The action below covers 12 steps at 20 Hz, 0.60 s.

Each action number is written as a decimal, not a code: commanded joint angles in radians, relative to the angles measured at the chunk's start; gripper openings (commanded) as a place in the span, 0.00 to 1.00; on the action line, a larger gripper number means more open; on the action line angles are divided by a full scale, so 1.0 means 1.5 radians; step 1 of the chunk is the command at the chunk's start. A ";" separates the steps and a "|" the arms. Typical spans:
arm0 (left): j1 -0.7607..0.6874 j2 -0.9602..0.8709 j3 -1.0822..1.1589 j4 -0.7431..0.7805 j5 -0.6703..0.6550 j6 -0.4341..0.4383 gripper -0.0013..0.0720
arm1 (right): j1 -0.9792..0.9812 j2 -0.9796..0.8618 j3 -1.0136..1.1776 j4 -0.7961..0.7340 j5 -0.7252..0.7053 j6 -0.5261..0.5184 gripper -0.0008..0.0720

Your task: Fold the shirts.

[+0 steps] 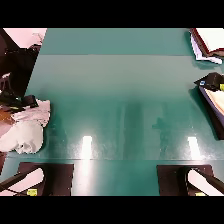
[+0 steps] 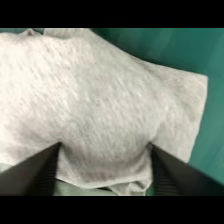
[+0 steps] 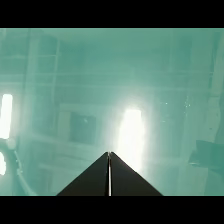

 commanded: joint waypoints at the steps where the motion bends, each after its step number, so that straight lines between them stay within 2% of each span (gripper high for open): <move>1: 0.001 -0.017 -0.015 0.008 0.032 -0.012 0.34 | 0.001 0.001 0.000 0.001 0.000 0.000 0.03; 2: 0.001 -0.016 -0.013 0.007 0.035 -0.012 0.11 | 0.001 0.001 0.000 0.001 -0.001 0.000 0.03; 3: 0.001 -0.015 -0.004 0.005 0.029 -0.012 0.05 | 0.001 0.002 0.000 0.001 -0.002 0.000 0.03; 5: 0.001 -0.012 0.044 -0.011 -0.009 0.001 0.05 | -0.001 0.013 0.002 0.001 -0.013 0.000 0.03; 7: -0.018 0.011 0.125 -0.040 -0.056 0.042 0.05 | -0.001 0.032 0.023 0.001 -0.025 0.000 0.03; 12: -0.167 0.053 0.448 -0.120 -0.292 0.124 0.05 | -0.001 0.040 0.160 0.006 -0.020 0.013 0.03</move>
